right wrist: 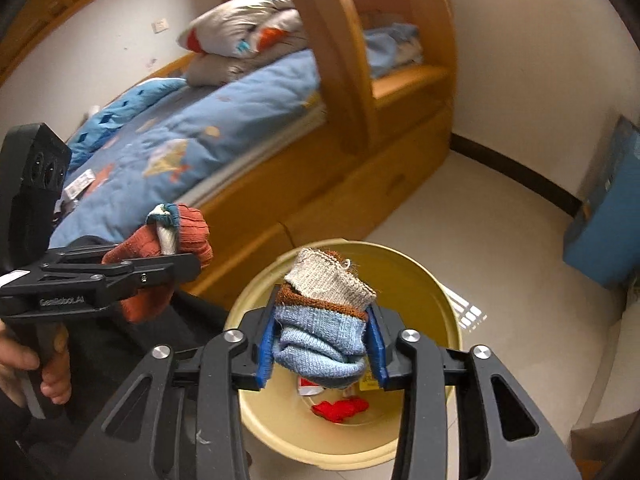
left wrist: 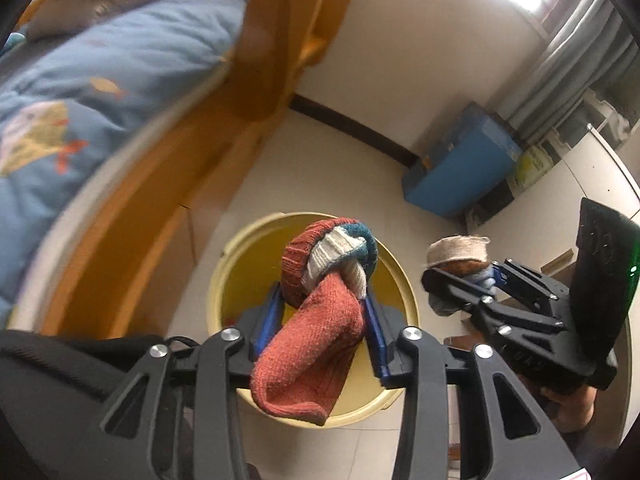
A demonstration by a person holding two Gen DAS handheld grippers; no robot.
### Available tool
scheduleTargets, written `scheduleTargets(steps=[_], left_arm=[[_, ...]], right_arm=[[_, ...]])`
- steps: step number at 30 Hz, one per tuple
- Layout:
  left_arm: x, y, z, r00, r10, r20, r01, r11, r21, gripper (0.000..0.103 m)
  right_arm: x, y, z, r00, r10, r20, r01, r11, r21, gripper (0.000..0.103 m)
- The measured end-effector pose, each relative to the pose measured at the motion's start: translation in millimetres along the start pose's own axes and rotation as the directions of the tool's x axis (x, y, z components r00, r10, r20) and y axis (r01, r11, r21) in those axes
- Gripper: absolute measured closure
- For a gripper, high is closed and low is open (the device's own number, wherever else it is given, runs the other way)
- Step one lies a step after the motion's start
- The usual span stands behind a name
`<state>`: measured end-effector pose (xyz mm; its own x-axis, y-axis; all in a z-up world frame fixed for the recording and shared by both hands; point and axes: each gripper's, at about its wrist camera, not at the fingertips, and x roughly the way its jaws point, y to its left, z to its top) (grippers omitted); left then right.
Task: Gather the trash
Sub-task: 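Carry both socks to the yellow bucket and open both tools, then move both tools back over the bed toward the remaining items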
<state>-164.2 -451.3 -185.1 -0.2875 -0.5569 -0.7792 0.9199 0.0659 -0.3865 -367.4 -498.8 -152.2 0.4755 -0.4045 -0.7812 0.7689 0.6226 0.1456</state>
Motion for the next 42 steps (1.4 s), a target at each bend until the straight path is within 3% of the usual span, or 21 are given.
scheduleTargets(steps=[1, 2, 3, 4, 9, 14, 23, 31, 36, 41, 42], left_arm=[[6, -1, 2, 1.000, -0.002, -0.006, 0.002, 1.000, -0.006, 0.041], [11, -2, 5, 1.000, -0.001, -0.005, 0.001, 1.000, -0.010, 0.033], [12, -2, 5, 1.000, 0.007, 0.000, -0.007, 1.000, -0.013, 0.019], [13, -1, 6, 1.000, 0.014, 0.003, -0.014, 1.000, -0.018, 0.013], [21, 6, 2, 0.999, 0.015, -0.035, -0.016, 0.999, -0.030, 0.010], [19, 7, -3, 0.999, 0.030, -0.036, -0.030, 0.999, -0.017, 0.010], [-25, 4, -1, 0.997, 0.047, 0.067, -0.047, 0.999, 0.007, 0.010], [-94, 32, -8, 0.972, 0.129, 0.195, -0.125, 0.992, -0.033, 0.009], [-149, 71, -28, 0.935, 0.225, 0.274, -0.196, 0.972, -0.128, 0.008], [-204, 104, -48, 0.869, 0.357, 0.343, -0.295, 0.929, -0.221, 0.006], [-217, 113, -53, 0.847, 0.394, 0.356, -0.319, 0.914, -0.253, 0.005]], right_arm=[[3, -3, -1, 1.000, -0.027, -0.007, 0.027, 1.000, -0.001, 0.043], [6, -9, -3, 0.999, -0.052, -0.003, 0.052, 0.999, 0.008, 0.038], [7, -14, -4, 0.999, -0.053, -0.005, 0.053, 0.998, 0.020, 0.038], [9, -21, -6, 0.999, -0.044, -0.012, 0.045, 0.998, 0.044, 0.038], [9, -41, -14, 1.000, -0.012, -0.004, 0.013, 0.991, 0.132, 0.038], [9, -37, -12, 1.000, 0.011, -0.001, -0.011, 0.989, 0.148, 0.038], [-10, -8, 7, 0.997, 0.053, 0.063, -0.059, 0.993, 0.105, 0.035], [-16, 50, 32, 0.985, 0.120, 0.126, -0.118, 0.993, -0.024, 0.026], [-13, 97, 47, 0.966, 0.210, 0.150, -0.198, 0.976, -0.086, 0.019], [-11, 157, 58, 0.933, 0.321, 0.165, -0.294, 0.941, -0.166, 0.013], [-11, 170, 60, 0.926, 0.336, 0.171, -0.306, 0.934, -0.183, 0.010]])
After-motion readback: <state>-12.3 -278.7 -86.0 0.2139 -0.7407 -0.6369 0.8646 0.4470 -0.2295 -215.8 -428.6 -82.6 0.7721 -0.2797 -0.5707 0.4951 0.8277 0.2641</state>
